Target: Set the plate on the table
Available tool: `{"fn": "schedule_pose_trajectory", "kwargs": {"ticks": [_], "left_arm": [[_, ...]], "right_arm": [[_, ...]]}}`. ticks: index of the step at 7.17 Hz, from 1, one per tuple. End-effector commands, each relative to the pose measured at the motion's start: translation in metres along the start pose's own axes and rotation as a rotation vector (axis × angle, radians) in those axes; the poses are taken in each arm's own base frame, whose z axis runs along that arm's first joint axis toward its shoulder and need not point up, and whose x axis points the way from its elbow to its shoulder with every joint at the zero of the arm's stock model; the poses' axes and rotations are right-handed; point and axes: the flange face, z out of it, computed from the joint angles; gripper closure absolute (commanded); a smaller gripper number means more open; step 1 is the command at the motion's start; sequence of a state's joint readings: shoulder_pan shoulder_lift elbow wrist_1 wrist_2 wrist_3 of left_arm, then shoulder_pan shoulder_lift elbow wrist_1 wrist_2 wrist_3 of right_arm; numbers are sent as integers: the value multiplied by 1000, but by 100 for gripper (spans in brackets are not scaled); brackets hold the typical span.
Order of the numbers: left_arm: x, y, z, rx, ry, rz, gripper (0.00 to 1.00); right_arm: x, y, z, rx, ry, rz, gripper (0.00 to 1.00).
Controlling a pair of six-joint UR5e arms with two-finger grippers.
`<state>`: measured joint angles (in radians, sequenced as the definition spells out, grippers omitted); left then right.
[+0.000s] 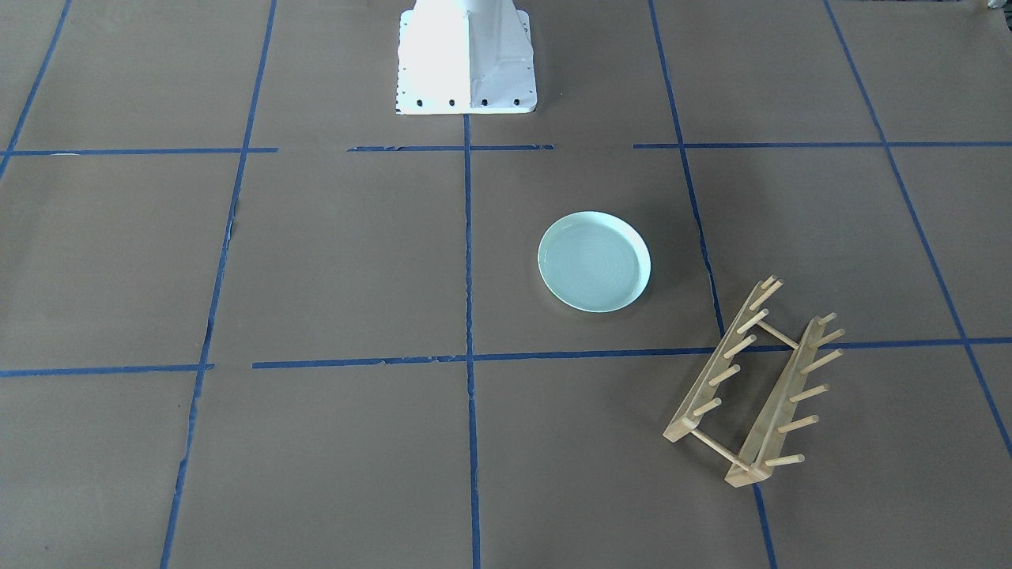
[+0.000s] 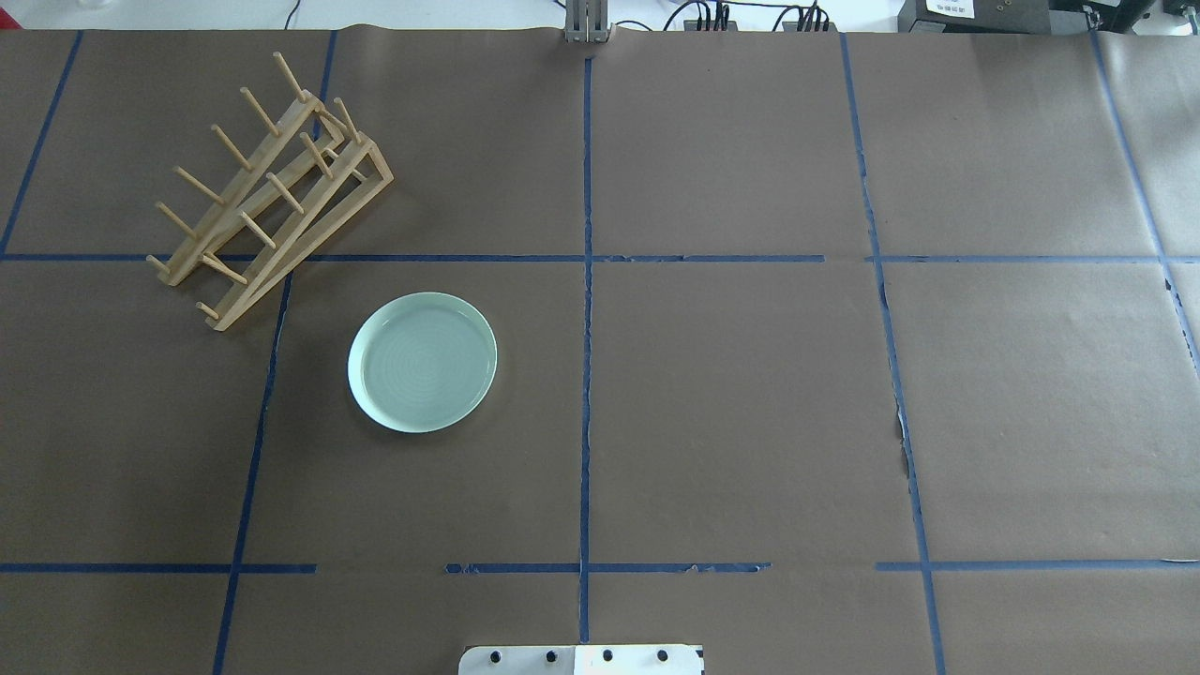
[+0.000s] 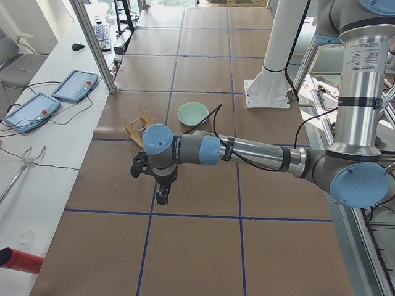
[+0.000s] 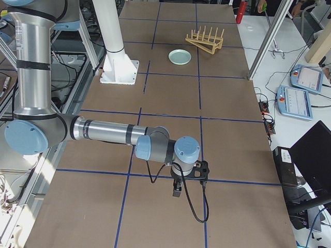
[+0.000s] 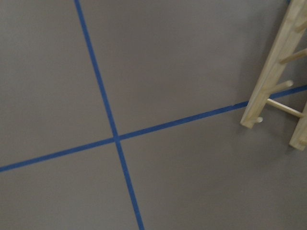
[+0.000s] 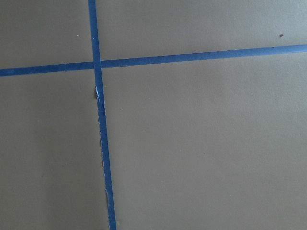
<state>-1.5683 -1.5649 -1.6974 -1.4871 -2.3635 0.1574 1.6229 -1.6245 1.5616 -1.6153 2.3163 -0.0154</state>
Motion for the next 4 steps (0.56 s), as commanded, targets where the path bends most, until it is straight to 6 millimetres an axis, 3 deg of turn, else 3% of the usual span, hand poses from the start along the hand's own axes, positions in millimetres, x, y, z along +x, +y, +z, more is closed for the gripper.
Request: {"fn": "schedule_pose_trajectory", "kwargs": {"ticks": [1, 4], "left_arm": [[-35, 12, 27, 1, 0, -27, 0], [-39, 12, 30, 4, -1, -81, 0]], "right_arm": [[0, 0, 0, 0, 0, 0, 0], [0, 0, 0, 0, 0, 0, 0]]}}
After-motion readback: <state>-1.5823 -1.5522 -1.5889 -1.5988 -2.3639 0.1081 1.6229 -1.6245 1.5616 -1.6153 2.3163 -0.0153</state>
